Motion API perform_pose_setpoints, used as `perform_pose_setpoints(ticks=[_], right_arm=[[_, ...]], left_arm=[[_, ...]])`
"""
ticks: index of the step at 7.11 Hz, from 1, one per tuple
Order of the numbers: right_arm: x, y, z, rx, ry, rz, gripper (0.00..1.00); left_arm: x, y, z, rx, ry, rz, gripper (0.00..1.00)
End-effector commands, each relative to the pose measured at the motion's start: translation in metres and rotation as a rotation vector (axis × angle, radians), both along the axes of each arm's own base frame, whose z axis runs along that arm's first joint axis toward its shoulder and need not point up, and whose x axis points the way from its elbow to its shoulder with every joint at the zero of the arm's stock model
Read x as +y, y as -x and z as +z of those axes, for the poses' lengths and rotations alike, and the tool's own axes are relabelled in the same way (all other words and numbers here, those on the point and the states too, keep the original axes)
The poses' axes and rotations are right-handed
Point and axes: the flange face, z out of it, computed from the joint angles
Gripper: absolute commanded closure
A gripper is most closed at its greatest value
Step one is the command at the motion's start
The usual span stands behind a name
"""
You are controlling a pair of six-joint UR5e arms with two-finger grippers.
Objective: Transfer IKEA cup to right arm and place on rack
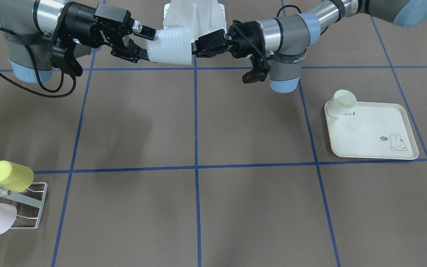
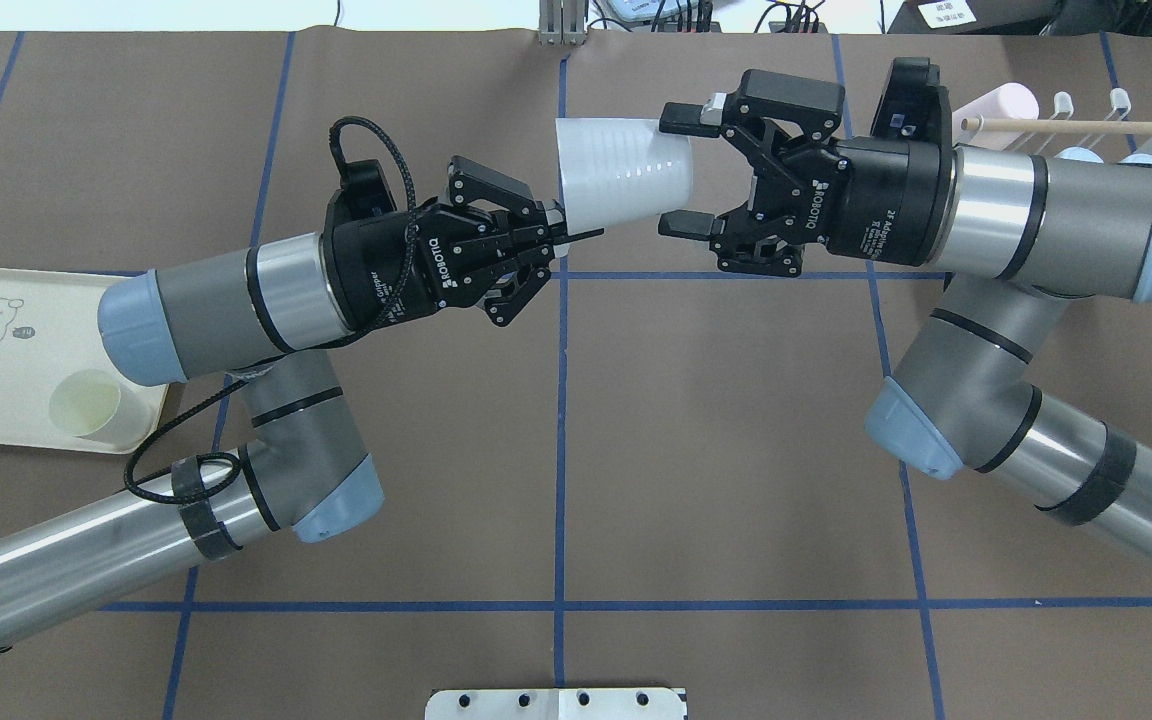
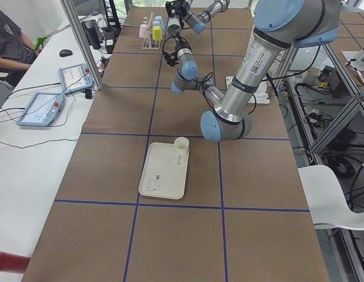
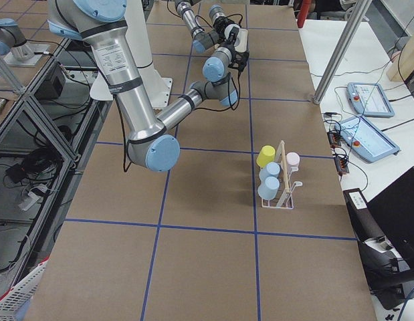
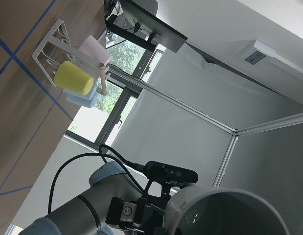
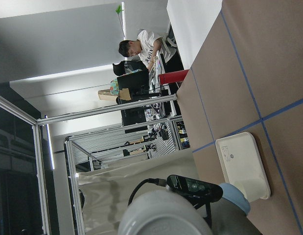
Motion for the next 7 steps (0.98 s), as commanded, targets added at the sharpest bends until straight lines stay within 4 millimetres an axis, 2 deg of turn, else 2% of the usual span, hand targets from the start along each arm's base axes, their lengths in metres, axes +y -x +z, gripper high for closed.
perform_pose_setpoints(ticks=[1, 2, 3, 4, 5, 7], right_arm=[[0.002, 0.003, 0.0, -0.001, -0.001, -0.005, 0.14], [0.002, 0.003, 0.0, -0.001, -0.001, -0.005, 0.39], [0.003, 0.004, 0.0, 0.001, -0.001, -0.008, 0.66], [0.003, 0.005, 0.001, 0.002, -0.001, -0.009, 0.91], [0.003, 0.005, 0.0, 0.0, -0.004, -0.008, 0.95], [0.002, -0.001, -0.001, 0.001, -0.014, 0.006, 0.94]], left_arm=[[0.002, -0.002, -0.001, 0.002, -0.002, 0.005, 1.0], [0.002, -0.002, -0.001, 0.001, -0.001, 0.003, 0.97], [0.0, -0.004, 0.001, 0.0, 0.007, -0.012, 0.43], [-0.001, -0.007, 0.003, 0.004, 0.029, -0.025, 0.13], [-0.001, -0.005, 0.003, 0.008, 0.03, -0.031, 0.0], [-0.009, 0.004, 0.009, -0.018, -0.006, -0.099, 0.0]])
